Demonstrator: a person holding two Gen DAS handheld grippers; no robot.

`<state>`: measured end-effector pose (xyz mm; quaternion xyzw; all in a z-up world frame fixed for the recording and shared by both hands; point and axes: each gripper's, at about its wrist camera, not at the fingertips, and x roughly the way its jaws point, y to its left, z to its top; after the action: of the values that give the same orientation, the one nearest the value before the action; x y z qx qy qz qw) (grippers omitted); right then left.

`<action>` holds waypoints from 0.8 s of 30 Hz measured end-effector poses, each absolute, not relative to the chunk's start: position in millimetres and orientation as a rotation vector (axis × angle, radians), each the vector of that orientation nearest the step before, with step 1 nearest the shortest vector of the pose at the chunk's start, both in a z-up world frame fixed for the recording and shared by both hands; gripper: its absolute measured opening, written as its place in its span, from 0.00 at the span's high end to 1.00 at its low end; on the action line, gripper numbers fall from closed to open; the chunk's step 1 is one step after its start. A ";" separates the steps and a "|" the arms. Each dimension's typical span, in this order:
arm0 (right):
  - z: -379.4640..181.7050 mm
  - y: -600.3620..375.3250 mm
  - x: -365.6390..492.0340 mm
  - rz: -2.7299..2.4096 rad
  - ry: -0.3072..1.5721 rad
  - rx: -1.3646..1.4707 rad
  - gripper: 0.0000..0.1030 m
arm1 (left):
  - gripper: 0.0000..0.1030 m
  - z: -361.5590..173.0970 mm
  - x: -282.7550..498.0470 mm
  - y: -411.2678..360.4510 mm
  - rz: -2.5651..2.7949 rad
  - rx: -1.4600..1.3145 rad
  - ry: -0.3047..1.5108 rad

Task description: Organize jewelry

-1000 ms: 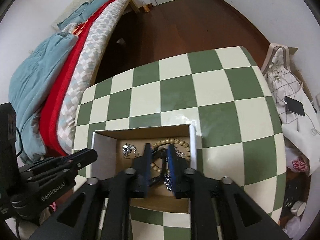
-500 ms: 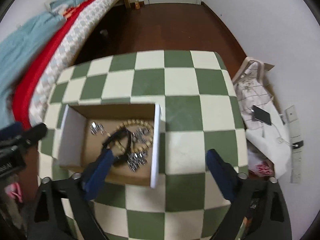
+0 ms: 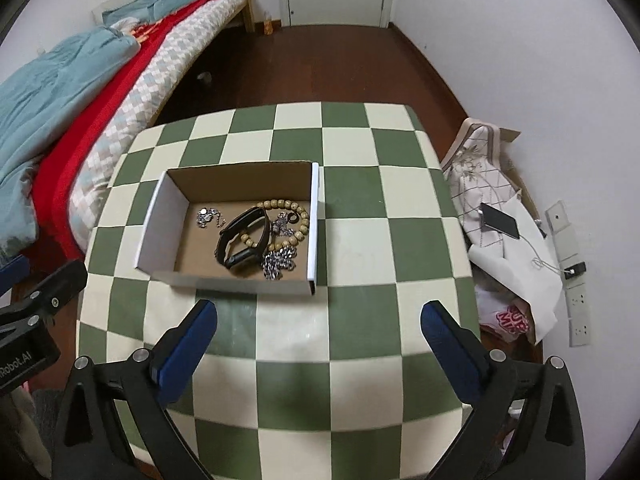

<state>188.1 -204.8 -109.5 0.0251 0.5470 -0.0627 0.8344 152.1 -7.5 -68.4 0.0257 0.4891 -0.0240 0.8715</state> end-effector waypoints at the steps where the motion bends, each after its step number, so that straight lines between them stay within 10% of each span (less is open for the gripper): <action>1: -105.2 -204.4 181.6 -0.138 1.148 0.051 0.00 | 0.00 -63.5 144.2 -6.2 -0.053 0.046 1.011; 24: 36.2 -181.1 24.0 -0.179 0.864 -0.001 0.00 | 0.00 43.4 17.2 12.8 -0.111 -0.022 0.808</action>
<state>24.0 -181.1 36.2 -0.0004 0.4183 -0.0868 0.9042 17.2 12.8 43.4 -0.0106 0.3928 -0.0538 0.9180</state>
